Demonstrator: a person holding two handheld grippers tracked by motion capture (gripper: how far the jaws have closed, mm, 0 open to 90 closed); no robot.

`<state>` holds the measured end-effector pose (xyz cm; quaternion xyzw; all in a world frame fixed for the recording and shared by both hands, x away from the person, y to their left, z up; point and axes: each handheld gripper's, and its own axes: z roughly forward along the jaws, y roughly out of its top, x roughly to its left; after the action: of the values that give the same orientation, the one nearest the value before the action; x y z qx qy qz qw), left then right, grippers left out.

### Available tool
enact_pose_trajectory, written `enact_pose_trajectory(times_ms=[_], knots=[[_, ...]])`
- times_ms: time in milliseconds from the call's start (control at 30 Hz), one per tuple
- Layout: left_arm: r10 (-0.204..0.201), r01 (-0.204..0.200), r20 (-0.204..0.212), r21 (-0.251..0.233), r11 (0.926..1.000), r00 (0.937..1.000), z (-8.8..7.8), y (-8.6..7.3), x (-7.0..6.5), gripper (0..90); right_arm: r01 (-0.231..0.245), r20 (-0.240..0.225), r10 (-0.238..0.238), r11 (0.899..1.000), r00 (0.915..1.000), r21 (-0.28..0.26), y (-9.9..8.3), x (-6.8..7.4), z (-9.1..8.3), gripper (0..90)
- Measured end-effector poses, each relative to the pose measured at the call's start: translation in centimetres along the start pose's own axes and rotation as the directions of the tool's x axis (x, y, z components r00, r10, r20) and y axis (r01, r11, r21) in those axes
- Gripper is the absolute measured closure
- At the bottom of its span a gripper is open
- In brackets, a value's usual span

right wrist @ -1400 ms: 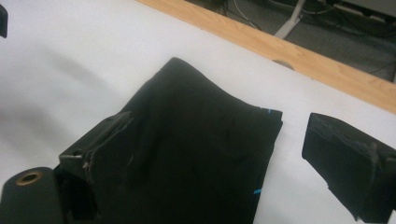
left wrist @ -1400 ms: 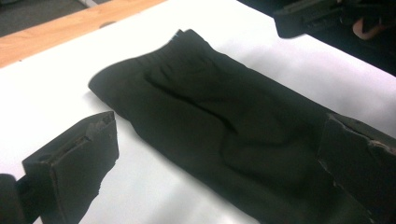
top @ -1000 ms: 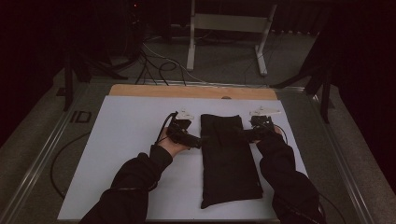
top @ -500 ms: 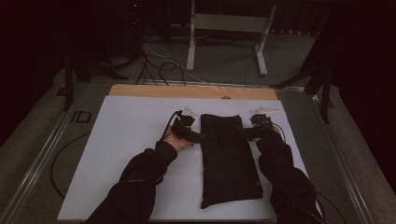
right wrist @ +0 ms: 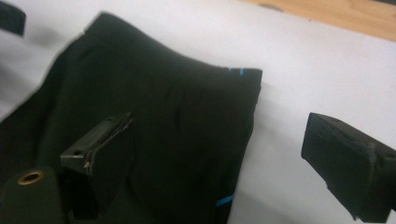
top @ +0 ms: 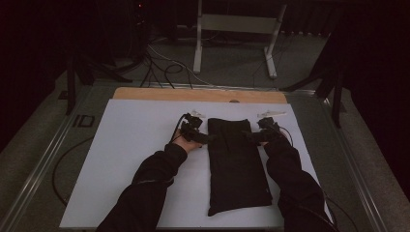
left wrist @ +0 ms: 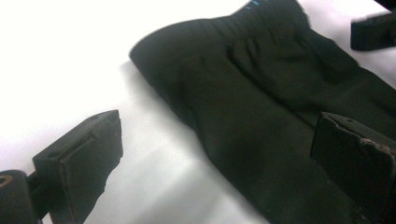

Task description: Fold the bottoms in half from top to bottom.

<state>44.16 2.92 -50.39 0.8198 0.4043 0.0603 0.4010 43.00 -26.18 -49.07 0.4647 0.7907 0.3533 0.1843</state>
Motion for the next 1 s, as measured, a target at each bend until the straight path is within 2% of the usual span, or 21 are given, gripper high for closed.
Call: enact_pose_trajectory(times_ms=[167,267,433,500,600,667,733,867,933,1000], knots=[[-0.011,0.011,-0.016,0.005,0.9999,0.9998,0.9,0.1,0.3,6.3,0.023,-0.003,-0.023,0.999,0.9997,0.029,-0.1,-0.2,1.2,9.8],[-0.014,0.014,-0.011,0.012,0.9998,0.9998,1.5,0.1,0.3,10.8,0.037,-0.003,-0.037,0.998,0.9993,0.054,-0.2,-0.4,1.9,9.8],[-0.023,0.024,-0.023,0.02,0.9995,0.9995,2.3,0.1,0.5,15.7,0.027,-0.003,-0.027,0.998,0.9996,0.06,-0.1,-0.5,2.6,9.8],[-0.009,0.01,-0.031,0.027,0.9996,0.9995,2.5,0.1,0.4,18.2,0.016,-0.021,-0.014,0.998,0.9997,0.063,0.0,-0.7,2.9,9.7],[0.001,0.001,-0.039,0.036,0.9993,0.9992,2.9,0.0,0.3,19.1,0.012,-0.01,-0.011,0.998,0.9999,0.069,0.0,-0.8,3.2,9.7],[0.007,-0.005,-0.054,0.024,0.9997,0.9985,3.0,-0.1,0.3,21.6,0.013,0.001,-0.013,0.996,0.9999,0.087,0.1,-1.0,3.5,9.7],[0.001,0.001,-0.057,0.025,0.9997,0.9984,3.0,0.0,0.3,23.1,0.008,-0.003,-0.008,0.996,1.0,0.092,0.1,-1.0,3.7,9.7],[-0.003,0.005,-0.077,0.027,0.9996,0.9971,2.8,0.0,0.5,31.0,-0.006,-0.015,0.008,0.996,0.9999,0.094,-0.2,-1.2,3.9,10.1],[-0.019,0.02,-0.073,0.022,0.9996,0.9972,2.7,0.0,0.7,36.3,-0.009,-0.026,0.012,0.995,0.9996,0.102,-0.4,-1.2,4.1,10.1],[-0.016,0.019,-0.071,0.031,0.9994,0.9973,2.7,0.0,0.8,39.9,-0.007,-0.033,0.011,0.993,0.9994,0.116,-0.4,-1.1,4.3,10.2]])
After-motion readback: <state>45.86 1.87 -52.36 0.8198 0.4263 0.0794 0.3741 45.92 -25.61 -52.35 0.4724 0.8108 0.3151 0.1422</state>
